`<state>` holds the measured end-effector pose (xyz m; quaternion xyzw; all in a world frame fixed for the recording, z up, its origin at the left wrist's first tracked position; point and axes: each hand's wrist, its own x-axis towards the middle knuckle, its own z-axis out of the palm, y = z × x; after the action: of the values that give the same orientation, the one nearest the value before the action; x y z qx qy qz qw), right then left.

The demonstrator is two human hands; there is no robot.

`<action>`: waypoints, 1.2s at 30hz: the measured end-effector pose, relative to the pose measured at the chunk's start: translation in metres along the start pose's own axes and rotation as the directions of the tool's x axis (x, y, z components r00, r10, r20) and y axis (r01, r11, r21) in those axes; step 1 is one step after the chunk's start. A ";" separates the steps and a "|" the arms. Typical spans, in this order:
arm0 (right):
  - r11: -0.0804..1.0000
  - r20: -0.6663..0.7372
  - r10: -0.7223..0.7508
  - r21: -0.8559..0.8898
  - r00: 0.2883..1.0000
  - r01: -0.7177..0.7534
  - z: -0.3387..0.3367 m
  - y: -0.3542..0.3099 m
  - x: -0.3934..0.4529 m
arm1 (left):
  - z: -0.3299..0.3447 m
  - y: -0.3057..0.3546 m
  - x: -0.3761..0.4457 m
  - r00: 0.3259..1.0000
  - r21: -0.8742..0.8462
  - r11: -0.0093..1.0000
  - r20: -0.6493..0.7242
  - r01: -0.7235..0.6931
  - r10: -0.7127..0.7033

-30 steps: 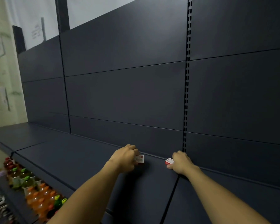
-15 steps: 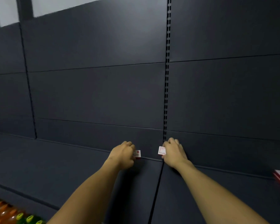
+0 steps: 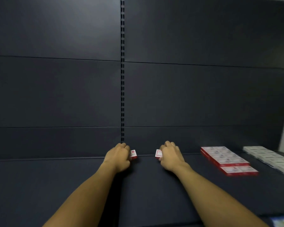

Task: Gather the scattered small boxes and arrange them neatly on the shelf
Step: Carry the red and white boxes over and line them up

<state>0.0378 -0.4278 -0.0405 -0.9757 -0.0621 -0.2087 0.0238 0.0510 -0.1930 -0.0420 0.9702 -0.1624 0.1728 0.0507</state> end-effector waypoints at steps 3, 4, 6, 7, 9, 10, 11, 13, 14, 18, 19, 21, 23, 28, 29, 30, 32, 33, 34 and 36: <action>0.998 0.002 0.064 -0.019 0.998 -0.064 -0.010 0.021 -0.025 | 0.008 0.028 0.006 0.997 -0.042 0.996 -0.007 -0.076 0.075; 0.996 0.004 0.086 -0.026 0.996 -0.086 -0.013 0.028 -0.033 | 0.011 0.038 0.007 0.995 -0.047 0.994 -0.010 -0.103 0.103; 0.990 0.008 0.133 -0.050 0.991 -0.133 -0.020 0.042 -0.051 | 0.018 0.058 0.009 0.988 -0.061 0.986 -0.014 -0.154 0.154; 0.986 0.006 0.157 -0.061 0.988 -0.157 -0.024 0.049 -0.060 | 0.022 0.069 0.010 0.984 -0.068 0.981 -0.016 -0.181 0.180; 0.975 0.002 0.209 -0.070 0.978 -0.209 -0.031 0.064 -0.077 | 0.026 0.092 0.010 0.972 -0.078 0.968 -0.017 -0.237 0.236; 0.969 -0.001 0.236 -0.072 0.972 -0.235 -0.035 0.072 -0.085 | 0.027 0.104 0.011 0.964 -0.082 0.961 -0.018 -0.265 0.265; 0.963 -0.003 0.260 -0.075 0.966 -0.260 -0.039 0.079 -0.093 | 0.028 0.114 0.011 0.956 -0.085 0.953 -0.021 -0.292 0.291; 0.949 -0.009 0.304 -0.082 0.953 -0.304 -0.047 0.093 -0.107 | 0.028 0.134 0.013 0.941 -0.088 0.937 -0.027 -0.339 0.338; 0.942 -0.011 0.324 -0.087 0.946 -0.324 -0.052 0.100 -0.114 | 0.029 0.143 0.014 0.933 -0.089 0.929 -0.031 -0.359 0.357; 0.914 -0.018 0.390 -0.115 0.921 -0.389 -0.069 0.126 -0.141 | 0.026 0.180 0.018 0.907 -0.094 0.903 -0.050 -0.420 0.417; 0.906 -0.022 0.405 -0.123 0.914 -0.405 -0.073 0.133 -0.148 | 0.024 0.189 0.019 0.902 -0.093 0.897 -0.058 -0.432 0.428; 0.892 -0.031 0.430 -0.141 0.902 -0.430 -0.080 0.146 -0.160 | 0.021 0.207 0.019 0.890 -0.091 0.886 -0.069 -0.455 0.450; 0.880 -0.033 0.451 -0.152 0.892 -0.450 -0.087 0.159 -0.173 | 0.020 0.226 0.019 0.878 -0.084 0.875 -0.075 -0.477 0.472; 0.873 -0.028 0.470 -0.135 0.882 -0.469 -0.101 0.181 -0.196 | 0.016 0.262 0.014 0.860 -0.071 0.858 -0.090 -0.508 0.502; 0.873 -0.029 0.471 -0.132 0.882 -0.470 -0.104 0.186 -0.201 | 0.016 0.270 0.012 0.860 -0.076 0.857 -0.087 -0.510 0.504; 0.873 -0.030 0.471 -0.130 0.882 -0.470 -0.107 0.191 -0.206 | 0.015 0.277 0.010 0.860 -0.078 0.857 -0.083 -0.510 0.504; 0.876 -0.026 0.467 -0.122 0.884 -0.467 -0.111 0.201 -0.217 | 0.014 0.292 0.005 0.863 -0.083 0.859 -0.071 -0.505 0.500; 0.878 -0.022 0.465 -0.118 0.885 -0.464 -0.113 0.206 -0.222 | 0.013 0.299 0.003 0.865 -0.083 0.861 -0.067 -0.502 0.498; 0.881 -0.020 0.460 -0.113 0.888 -0.459 -0.115 0.212 -0.227 | 0.012 0.306 0.001 0.867 -0.082 0.864 -0.065 -0.497 0.493; 0.884 -0.017 0.457 -0.100 0.889 -0.457 -0.119 0.224 -0.237 | 0.008 0.321 -0.004 0.875 -0.084 0.871 -0.064 -0.484 0.480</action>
<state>-0.1956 -0.6846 -0.0335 -0.9636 0.1799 -0.1966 0.0227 -0.0564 -0.4957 -0.0373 0.8916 -0.4063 0.1918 0.0564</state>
